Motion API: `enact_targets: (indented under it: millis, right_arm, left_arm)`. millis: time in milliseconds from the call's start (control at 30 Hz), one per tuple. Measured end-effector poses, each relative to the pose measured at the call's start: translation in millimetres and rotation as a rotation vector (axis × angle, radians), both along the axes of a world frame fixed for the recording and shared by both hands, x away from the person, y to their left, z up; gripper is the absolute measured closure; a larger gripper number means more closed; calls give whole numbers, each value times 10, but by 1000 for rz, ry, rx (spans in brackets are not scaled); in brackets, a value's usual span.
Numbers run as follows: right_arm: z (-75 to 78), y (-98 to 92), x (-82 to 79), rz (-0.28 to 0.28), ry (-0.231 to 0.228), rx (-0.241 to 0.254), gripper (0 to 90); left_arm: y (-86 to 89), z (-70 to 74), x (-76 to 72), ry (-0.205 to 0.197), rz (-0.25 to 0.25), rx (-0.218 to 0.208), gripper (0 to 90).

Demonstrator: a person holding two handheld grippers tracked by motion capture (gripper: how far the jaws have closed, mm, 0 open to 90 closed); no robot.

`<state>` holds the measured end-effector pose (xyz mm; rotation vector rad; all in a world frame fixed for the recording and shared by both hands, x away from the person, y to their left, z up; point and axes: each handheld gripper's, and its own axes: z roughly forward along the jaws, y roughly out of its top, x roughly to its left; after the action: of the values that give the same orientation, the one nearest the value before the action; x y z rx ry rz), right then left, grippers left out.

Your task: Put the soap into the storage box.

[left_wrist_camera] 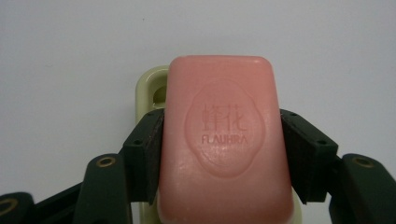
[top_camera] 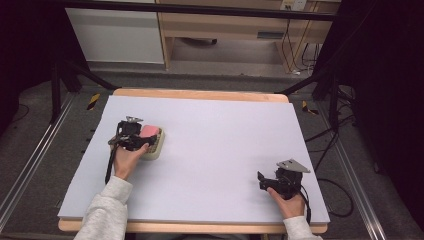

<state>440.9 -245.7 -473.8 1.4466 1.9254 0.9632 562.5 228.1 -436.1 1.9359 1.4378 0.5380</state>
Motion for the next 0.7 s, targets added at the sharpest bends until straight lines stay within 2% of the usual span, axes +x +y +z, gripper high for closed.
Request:
enact_targets:
  millis: [700]
  right_arm:
    - [1,0,-2,0,1,-4,55]
  left_arm:
    - [-17,-117,32,28,2,30,374]
